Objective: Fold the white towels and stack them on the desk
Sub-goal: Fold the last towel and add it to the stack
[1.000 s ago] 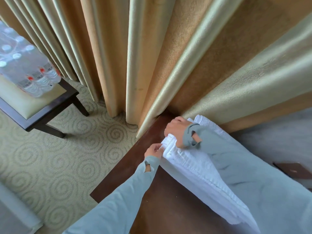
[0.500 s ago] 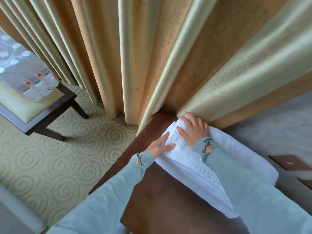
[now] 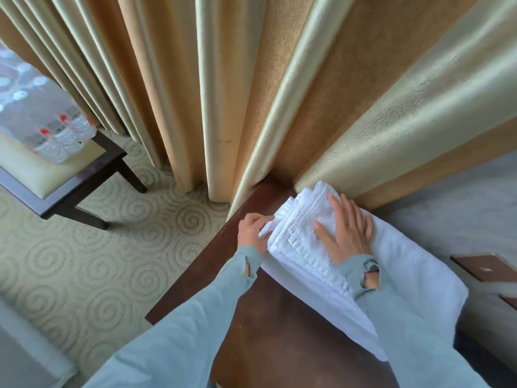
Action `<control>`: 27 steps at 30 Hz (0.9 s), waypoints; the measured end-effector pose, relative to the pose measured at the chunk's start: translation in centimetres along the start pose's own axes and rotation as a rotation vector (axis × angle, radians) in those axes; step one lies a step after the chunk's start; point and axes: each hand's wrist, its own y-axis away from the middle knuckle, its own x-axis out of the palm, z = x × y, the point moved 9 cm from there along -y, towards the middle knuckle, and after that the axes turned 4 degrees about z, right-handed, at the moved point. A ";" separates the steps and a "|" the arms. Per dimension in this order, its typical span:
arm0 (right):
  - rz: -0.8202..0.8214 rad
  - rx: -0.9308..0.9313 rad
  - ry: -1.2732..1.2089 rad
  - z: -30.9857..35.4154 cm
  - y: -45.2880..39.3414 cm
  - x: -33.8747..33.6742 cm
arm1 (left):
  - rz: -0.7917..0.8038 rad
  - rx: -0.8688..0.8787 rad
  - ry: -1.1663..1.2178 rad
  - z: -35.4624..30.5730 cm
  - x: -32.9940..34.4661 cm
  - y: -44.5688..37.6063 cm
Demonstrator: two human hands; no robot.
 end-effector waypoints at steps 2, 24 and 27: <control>-0.010 0.004 -0.002 -0.2 0.0 0.1 | 0.064 -0.039 -0.024 -0.3 0.2 -0.6; -0.070 -0.014 0.037 0.2 0.7 -0.1 | 0.237 -0.378 0.416 1.3 3.0 -0.2; -0.014 -0.045 -0.084 -0.1 0.8 -0.4 | 0.227 -0.429 0.495 0.4 2.2 -0.8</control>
